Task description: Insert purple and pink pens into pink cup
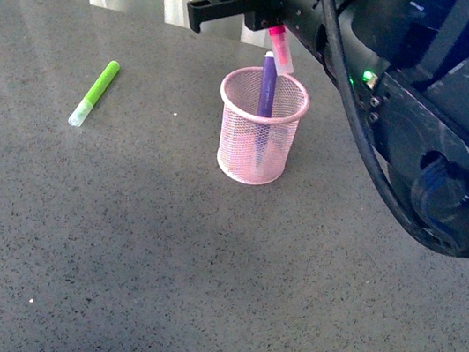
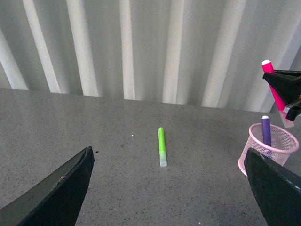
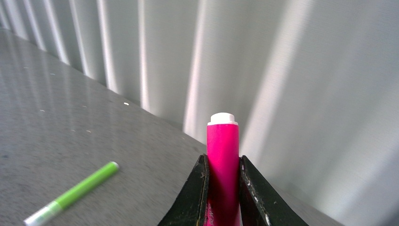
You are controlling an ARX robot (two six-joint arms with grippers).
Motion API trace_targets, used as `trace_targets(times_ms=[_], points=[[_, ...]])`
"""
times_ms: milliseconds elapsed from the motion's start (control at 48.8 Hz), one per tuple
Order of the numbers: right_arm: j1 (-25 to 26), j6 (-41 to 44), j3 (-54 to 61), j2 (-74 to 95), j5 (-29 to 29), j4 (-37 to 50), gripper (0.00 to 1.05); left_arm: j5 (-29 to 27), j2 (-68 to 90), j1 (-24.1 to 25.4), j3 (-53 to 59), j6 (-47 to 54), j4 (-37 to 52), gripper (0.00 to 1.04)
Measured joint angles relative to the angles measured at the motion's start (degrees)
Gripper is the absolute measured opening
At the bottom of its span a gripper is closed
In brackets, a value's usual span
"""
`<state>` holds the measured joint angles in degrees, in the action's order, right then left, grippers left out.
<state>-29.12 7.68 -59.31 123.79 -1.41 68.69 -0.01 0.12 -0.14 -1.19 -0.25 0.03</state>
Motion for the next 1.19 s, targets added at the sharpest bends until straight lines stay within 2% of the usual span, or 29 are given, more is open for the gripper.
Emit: trace_targets(times_ms=[267,903,1067,1190], points=[[-0.59,-0.42,-4.61,3.23,0.68,-1.29,0.12,0.00,0.02,0.00,0.00,0.00,0.00,0.98],[-0.37,-1.16,-6.05,8.11,1.60,-0.66,0.12,0.00,0.00,0.00,0.00,0.00,0.00,0.98],[-0.44,-1.84,-5.86,8.11,2.21,-1.53,0.51,0.00,0.00,0.00,0.00,0.00,0.00,0.98],[-0.44,-3.23,-3.78,5.97,2.73,-2.47,0.74,0.00,0.02,0.00,0.00,0.00,0.00,0.98]])
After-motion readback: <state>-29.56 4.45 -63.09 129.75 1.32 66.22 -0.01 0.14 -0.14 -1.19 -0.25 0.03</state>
